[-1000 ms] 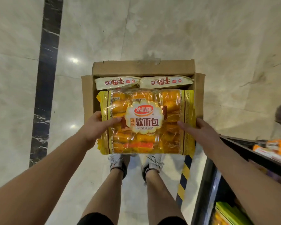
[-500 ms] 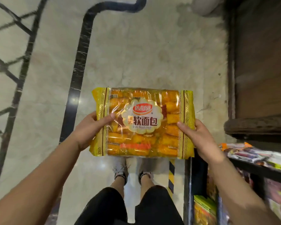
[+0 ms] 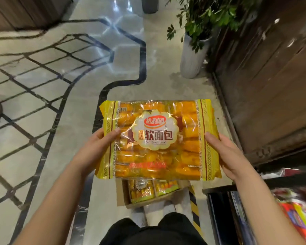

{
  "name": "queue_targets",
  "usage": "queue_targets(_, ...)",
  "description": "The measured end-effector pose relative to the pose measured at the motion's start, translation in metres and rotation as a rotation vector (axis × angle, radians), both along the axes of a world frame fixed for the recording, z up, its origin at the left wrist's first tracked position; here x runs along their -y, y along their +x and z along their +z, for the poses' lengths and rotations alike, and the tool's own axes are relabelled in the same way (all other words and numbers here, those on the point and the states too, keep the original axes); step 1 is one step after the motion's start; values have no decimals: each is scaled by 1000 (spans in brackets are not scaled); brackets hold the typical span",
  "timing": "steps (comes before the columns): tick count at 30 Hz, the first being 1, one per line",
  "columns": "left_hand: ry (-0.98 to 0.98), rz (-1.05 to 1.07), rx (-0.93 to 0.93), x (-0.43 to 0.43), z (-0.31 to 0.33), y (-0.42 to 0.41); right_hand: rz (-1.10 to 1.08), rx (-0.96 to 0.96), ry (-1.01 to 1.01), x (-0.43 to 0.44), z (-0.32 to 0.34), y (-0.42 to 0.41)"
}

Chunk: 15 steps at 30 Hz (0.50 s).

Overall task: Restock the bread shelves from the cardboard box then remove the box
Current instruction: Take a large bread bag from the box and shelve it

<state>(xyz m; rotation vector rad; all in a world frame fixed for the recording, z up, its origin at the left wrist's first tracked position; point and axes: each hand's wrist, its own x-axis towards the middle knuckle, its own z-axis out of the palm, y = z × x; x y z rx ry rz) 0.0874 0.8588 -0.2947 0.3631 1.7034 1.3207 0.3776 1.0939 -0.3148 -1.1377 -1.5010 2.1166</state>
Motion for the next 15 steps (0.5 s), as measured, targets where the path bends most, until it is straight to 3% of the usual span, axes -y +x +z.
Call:
queue_targets(8,67,-152,-38,-36,11,-2,-257,-20,2,21,27,38)
queue_targets(15,136,-462,-66,-66,15,7,-613,32,72,97,38,80)
